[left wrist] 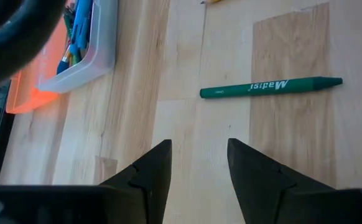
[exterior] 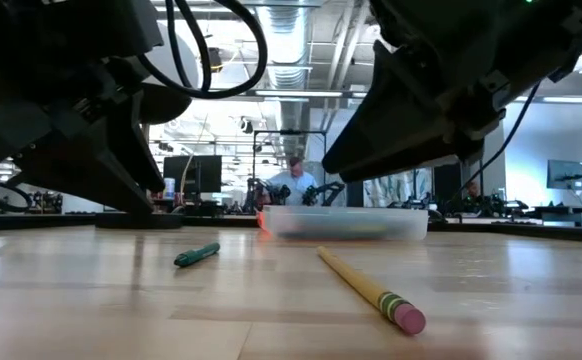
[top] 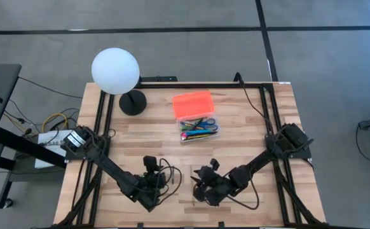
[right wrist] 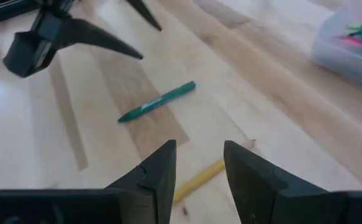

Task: Pick & place school supplies into a supply box
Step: Put the yellow pencil into the orange supply box

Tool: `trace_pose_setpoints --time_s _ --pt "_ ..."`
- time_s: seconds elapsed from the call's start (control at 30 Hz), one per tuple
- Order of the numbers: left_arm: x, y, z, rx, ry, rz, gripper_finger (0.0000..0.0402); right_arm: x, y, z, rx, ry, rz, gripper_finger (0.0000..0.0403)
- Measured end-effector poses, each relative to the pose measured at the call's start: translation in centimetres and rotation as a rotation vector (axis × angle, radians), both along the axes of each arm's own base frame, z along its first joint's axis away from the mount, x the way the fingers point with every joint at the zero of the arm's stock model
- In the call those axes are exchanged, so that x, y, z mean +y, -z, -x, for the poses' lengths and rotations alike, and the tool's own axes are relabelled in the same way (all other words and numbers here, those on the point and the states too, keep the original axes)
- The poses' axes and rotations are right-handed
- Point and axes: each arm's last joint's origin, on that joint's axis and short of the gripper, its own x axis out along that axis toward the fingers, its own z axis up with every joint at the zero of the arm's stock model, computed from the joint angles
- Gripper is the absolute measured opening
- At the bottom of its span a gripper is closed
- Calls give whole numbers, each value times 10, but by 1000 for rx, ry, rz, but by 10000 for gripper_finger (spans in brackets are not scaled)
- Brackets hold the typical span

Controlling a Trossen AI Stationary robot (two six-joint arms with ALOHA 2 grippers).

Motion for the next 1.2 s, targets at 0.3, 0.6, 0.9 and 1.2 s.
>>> trace_pose_setpoints --time_s 0.3,0.6,0.9,1.2 --pt "8 0 -7 -4 -27 1 151 -2 8 8 -3 48 -1 127" --pt "11 0 -13 -5 -32 50 151 1 38 -3 -2 57 4 127" --pt "10 0 -13 3 -25 57 151 -2 44 -10 21 60 -16 127" --pt "10 0 -13 2 -25 63 151 -5 47 -6 65 93 -38 127"
